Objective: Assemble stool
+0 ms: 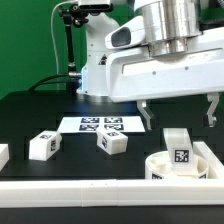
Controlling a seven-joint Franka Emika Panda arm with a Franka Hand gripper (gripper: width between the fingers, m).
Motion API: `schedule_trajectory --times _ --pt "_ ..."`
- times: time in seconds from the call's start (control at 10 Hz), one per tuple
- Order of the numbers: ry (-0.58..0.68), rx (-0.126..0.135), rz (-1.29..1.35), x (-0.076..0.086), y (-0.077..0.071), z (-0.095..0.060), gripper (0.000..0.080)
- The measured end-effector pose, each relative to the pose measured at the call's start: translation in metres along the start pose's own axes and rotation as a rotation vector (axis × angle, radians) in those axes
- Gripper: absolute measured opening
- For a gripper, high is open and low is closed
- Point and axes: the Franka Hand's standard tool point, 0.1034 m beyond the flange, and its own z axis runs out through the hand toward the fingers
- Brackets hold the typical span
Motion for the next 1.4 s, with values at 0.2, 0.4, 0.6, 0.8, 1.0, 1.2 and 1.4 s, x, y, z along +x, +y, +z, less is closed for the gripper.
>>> schedule_trajectory --times 0.2,0.4,0.6,0.8,1.0,1.2,1.4 --pt "0.002 -0.016 -0.189 -0.001 -0.002 -0.001 0.0649" --pt "-0.007 -0.032 -0.523 -0.001 0.002 0.000 0.0649" --pt "-0.022 -0.039 -0.657 -0.002 0.004 0.001 0.0649" --pt "-0.024 -0.048 -0.756 -0.001 0.007 0.001 0.0649" --pt "-0.028 -0.066 -0.916 -0.001 0.007 0.001 0.0649" --pt "-0.045 -0.089 -1.136 -0.008 -0.003 0.003 0.0649" --pt "-0.083 -0.097 -1.320 -0.011 -0.005 0.003 0.0649"
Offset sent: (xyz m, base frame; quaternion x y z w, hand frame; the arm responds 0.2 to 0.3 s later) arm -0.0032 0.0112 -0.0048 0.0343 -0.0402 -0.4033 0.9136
